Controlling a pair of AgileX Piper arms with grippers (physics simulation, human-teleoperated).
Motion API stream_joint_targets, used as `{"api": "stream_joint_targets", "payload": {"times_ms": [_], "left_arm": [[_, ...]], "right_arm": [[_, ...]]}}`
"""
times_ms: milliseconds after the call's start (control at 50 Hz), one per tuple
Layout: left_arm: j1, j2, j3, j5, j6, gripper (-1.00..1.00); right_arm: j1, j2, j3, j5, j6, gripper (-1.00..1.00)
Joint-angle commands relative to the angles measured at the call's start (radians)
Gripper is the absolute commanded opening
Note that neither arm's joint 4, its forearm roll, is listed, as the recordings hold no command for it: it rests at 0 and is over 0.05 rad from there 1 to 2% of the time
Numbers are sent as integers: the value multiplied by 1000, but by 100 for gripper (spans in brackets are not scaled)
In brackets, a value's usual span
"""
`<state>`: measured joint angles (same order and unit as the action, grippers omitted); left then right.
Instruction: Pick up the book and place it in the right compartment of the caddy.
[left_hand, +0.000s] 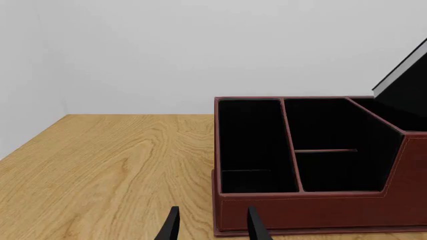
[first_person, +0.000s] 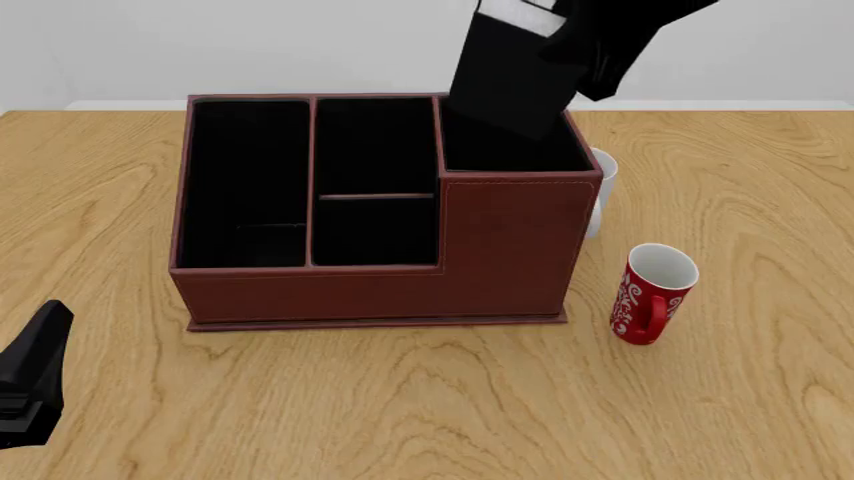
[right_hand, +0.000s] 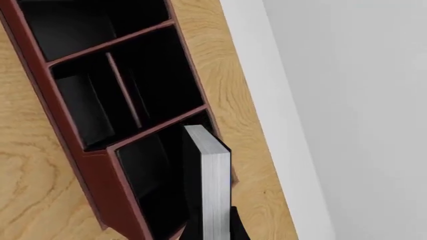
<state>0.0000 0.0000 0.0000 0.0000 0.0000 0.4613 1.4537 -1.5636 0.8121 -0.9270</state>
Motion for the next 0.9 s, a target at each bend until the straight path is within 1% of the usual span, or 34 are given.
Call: {"api": "stream_joint_targets", "payload": {"times_ms": [20, 200, 900], "left_arm": [[0, 0, 0, 0, 0, 100], [0, 0, 0, 0, 0, 100], [0, 0, 0, 0, 0, 100]], "right_arm": [[-20, 2, 10, -29, 33, -100], [-16, 5, 51, -54, 53, -100], [-15, 31, 116, -83, 74, -100]]}}
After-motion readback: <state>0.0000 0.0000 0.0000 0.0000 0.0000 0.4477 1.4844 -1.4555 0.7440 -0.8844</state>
